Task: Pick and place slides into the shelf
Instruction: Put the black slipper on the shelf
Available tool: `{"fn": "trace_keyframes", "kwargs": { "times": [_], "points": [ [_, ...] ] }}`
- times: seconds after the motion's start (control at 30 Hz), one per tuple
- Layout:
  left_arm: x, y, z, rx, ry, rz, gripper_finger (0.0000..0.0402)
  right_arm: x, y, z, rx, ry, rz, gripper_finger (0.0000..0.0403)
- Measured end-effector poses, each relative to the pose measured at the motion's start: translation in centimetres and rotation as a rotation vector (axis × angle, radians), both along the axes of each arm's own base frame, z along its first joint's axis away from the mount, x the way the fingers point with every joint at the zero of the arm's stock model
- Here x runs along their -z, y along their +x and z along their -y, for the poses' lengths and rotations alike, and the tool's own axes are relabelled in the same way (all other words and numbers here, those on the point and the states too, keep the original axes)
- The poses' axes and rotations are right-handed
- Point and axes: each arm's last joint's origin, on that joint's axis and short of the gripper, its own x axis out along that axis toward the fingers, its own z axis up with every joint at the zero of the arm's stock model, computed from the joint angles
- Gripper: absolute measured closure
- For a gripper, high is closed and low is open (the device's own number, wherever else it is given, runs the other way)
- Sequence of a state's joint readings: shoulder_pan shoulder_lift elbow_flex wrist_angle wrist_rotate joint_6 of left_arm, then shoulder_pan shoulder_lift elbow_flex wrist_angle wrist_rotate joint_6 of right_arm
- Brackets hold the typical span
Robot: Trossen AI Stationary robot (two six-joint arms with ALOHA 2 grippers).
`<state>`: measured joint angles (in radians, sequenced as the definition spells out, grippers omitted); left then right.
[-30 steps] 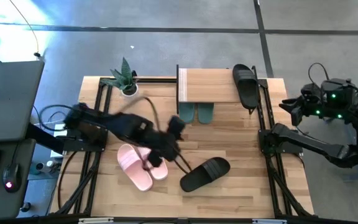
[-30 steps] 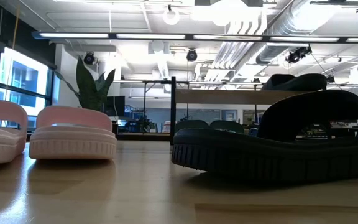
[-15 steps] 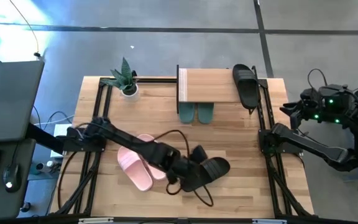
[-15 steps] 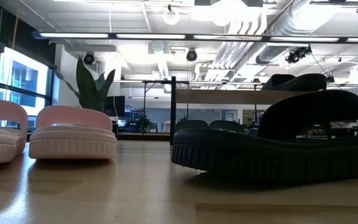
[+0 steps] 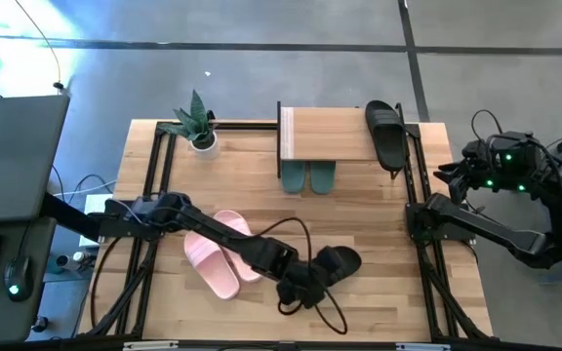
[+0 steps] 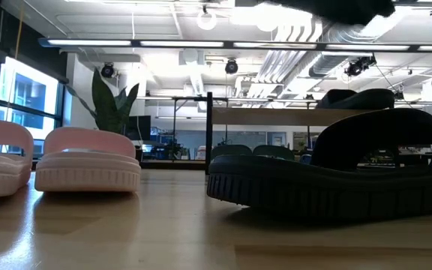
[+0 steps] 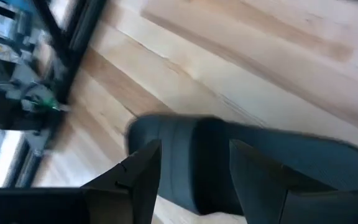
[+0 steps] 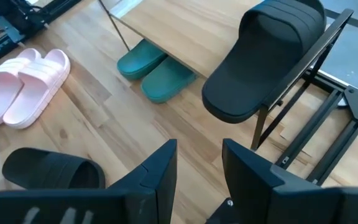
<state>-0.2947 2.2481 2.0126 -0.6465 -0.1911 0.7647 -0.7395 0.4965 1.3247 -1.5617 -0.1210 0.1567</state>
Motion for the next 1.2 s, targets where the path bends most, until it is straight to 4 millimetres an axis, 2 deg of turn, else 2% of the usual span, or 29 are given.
{"fn": "trace_keyframes", "kwargs": {
  "times": [0.43, 0.7, 0.9, 1.03, 1.2],
  "points": [
    [4.2, 1.1, -0.4, -0.059, 0.114, -0.061, 0.0227, 0.0, 0.0, 0.0, 0.000, -0.008, -0.006, 0.0284],
    [6.4, 2.2, -0.9, -0.110, 0.203, -0.028, 0.0227, 0.0, 0.0, 0.0, 0.000, -0.009, -0.005, 0.0284],
    [7.5, 2.8, -2.1, -0.159, 0.234, -0.029, 0.0227, 0.0, 0.0, 0.0, 0.000, -0.010, -0.005, 0.0284],
    [7.3, 3.1, -2.4, -0.176, 0.232, 0.004, 0.0228, 0.0, 0.0, 0.0, 0.000, -0.010, -0.005, 0.0284],
    [7.0, 3.3, -2.2, -0.181, 0.215, 0.041, 0.0256, 0.0, 0.0, 0.0, 0.004, -0.013, -0.007, 0.0284]
  ]
}}
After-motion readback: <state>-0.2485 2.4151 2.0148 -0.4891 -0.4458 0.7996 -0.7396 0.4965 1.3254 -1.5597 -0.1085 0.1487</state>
